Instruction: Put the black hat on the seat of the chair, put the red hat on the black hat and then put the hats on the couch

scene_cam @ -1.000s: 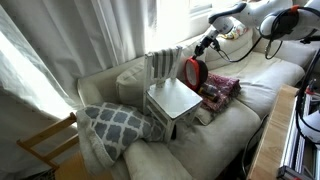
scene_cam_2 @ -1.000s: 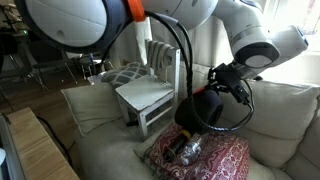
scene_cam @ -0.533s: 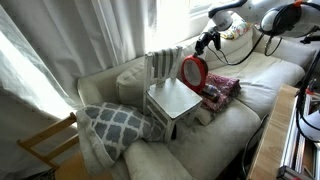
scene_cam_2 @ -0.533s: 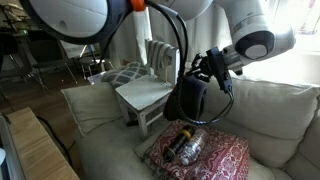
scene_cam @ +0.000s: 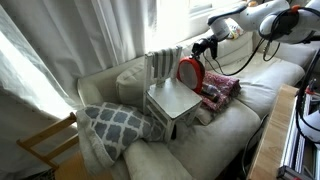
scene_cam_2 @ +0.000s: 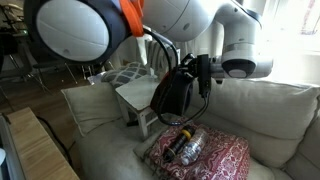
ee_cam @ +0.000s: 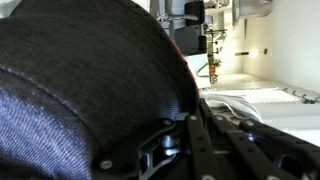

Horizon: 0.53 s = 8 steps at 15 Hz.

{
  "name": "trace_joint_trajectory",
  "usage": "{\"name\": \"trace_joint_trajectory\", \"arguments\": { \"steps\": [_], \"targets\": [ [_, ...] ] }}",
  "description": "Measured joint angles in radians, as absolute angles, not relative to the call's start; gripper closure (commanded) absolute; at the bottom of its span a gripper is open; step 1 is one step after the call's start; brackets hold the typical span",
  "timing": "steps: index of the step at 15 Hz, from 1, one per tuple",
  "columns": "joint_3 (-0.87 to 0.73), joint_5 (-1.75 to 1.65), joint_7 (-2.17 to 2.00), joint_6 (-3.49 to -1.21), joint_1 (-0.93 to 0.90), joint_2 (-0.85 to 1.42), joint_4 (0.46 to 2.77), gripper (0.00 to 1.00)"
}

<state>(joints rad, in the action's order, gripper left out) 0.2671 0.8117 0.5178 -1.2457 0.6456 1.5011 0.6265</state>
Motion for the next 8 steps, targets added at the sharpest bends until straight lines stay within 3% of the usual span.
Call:
{"name": "trace_joint_trajectory", "arguments": {
  "steps": [8],
  "targets": [
    [0.211,0.965,0.565,-1.275,0.678,1.503,0.745,0.99]
  ]
}}
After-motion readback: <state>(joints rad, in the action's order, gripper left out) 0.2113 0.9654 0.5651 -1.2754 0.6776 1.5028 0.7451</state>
